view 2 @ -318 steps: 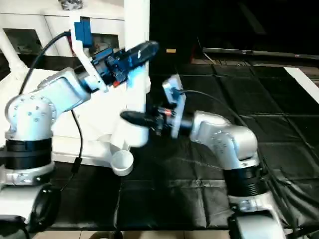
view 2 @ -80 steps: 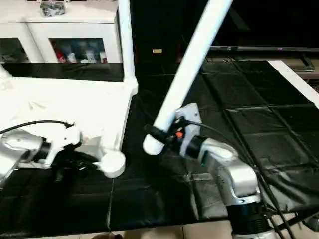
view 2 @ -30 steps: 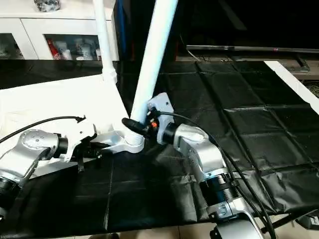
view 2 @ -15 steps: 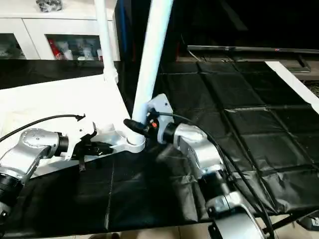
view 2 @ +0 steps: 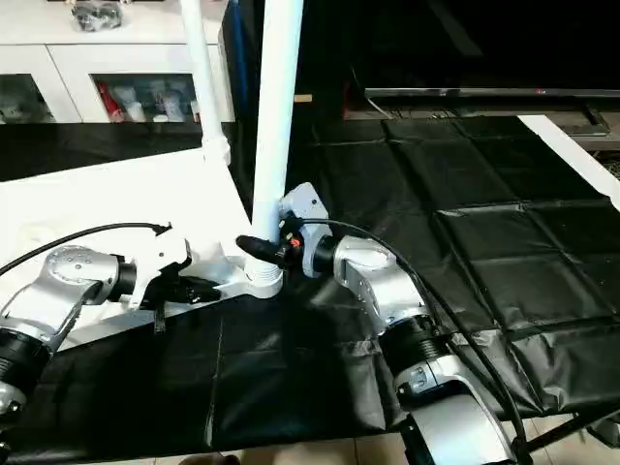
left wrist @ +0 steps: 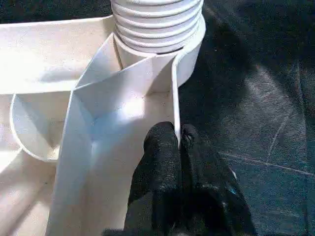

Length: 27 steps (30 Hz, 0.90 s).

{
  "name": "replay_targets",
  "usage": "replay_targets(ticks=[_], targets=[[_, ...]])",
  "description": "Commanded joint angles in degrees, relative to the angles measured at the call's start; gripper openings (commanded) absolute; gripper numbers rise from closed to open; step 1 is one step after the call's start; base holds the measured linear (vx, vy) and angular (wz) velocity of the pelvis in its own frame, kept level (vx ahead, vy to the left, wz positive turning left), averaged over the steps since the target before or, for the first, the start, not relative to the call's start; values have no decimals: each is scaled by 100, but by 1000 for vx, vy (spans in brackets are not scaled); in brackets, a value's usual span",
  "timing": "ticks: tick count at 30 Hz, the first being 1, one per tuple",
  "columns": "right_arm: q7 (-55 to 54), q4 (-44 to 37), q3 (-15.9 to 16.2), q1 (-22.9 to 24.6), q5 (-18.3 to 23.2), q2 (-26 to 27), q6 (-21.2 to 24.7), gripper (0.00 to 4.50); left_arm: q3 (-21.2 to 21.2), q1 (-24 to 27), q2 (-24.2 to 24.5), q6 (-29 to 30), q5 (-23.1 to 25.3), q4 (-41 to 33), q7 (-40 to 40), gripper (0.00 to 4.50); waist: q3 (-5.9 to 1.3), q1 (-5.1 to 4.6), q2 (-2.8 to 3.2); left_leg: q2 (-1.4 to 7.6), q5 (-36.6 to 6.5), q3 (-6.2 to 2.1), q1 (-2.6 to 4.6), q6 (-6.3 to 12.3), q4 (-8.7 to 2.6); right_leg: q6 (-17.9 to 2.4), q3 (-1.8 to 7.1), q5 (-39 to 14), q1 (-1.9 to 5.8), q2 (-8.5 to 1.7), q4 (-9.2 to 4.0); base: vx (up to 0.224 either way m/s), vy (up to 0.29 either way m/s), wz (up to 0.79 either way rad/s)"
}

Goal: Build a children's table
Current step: Insert table leg to table base

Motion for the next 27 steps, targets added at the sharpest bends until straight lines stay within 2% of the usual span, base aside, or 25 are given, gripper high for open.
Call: replay_targets(ticks=[1,2,3,4,6,7,8,12,19,22,23,24,25,26,27], targets=[[23,321,-1,-33,-85,-12,92,189,-357,-17,-103,-61,29,-233,-462,0,-392,-7,144,292,-2411,-139,230,-453,-452,-1391,209,-988,159,-360,-407,0,0,0],[51,423,-70,-74,-29,10,98,189,-370,-11,-94,-55,34,-259,-509,0,-391,-10,110,296,-2400,-133,228,-441,-455,-1397,210,-988,158,-360,-412,0,0,0],[73,492,-117,-101,11,23,100,189,-379,-7,-89,-52,38,-276,-544,0,-387,-8,118,295,-2407,-137,227,-429,-455,-1404,211,-1025,158,-367,-412,0,0,0],[91,672,-304,-182,184,67,191,189,-390,3,-73,-67,64,-305,-569,0,-392,-4,103,299,-2374,-138,226,-402,-446,-1425,219,-1065,166,-391,-413,0,0,0],[91,710,-347,-200,221,77,212,189,-389,4,-71,-73,73,-307,-567,0,-392,0,115,302,-2351,-132,225,-399,-453,-1417,211,-1073,154,-376,-413,0,0,0],[87,810,-454,-239,304,93,281,189,-379,16,-59,-55,58,-333,-579,0,-393,0,88,303,-2316,-124,221,-387,-454,-1421,210,-1026,158,-371,-415,0,0,0],[79,990,-566,-284,363,94,331,189,-349,37,-41,-52,35,-350,-571,0,-398,6,117,304,-2300,-127,230,-386,-446,-1437,213,-1001,154,-379,-404,0,0,0],[-7,1233,-754,-290,459,89,359,189,-325,53,-36,-78,46,-306,-531,0,-399,13,100,304,-2266,-116,222,-372,-446,-1459,208,-964,156,-380,-401,0,0,0],[-139,1334,-1070,-60,600,66,184,189,-118,-92,-161,-132,61,-35,-163,0,-376,42,119,307,-2510,-119,243,-438,-467,-1344,214,-1417,118,-392,-458,0,0,0],[-114,1007,-1023,418,528,66,-164,189,-10,-224,-186,-167,127,164,120,0,-379,86,183,318,-2649,-138,257,-491,-471,-1260,222,-1448,98,-402,-472,0,0,0],[-109,922,-980,541,473,56,-298,189,23,-250,-194,-173,127,201,176,0,-373,95,149,316,-2741,-139,276,-494,-478,-1233,221,-1495,85,-392,-490,0,0,0],[-197,842,-918,708,336,32,-558,189,75,-287,-211,-158,116,253,249,0,-369,94,192,307,-2802,-143,267,-516,-492,-1191,213,-1552,88,-381,-504,0,0,0],[-262,796,-880,817,241,16,-736,189,114,-312,-226,-149,113,290,295,0,-368,97,167,305,-2851,-147,277,-503,-483,-1184,223,-1644,79,-397,-516,0,0,0],[-298,731,-834,931,153,-4,-912,189,140,-331,-232,-154,116,324,322,0,-369,95,199,298,-2872,-156,273,-499,-479,-1183,224,-1722,88,-406,-511,0,0,0],[-323,675,-808,1020,96,-13,-1052,189,156,-345,-236,-167,125,354,339,0,-362,89,194,293,-2866,-161,256,-472,-485,-1135,225,-1936,93,-419,-538,0,0,0]])
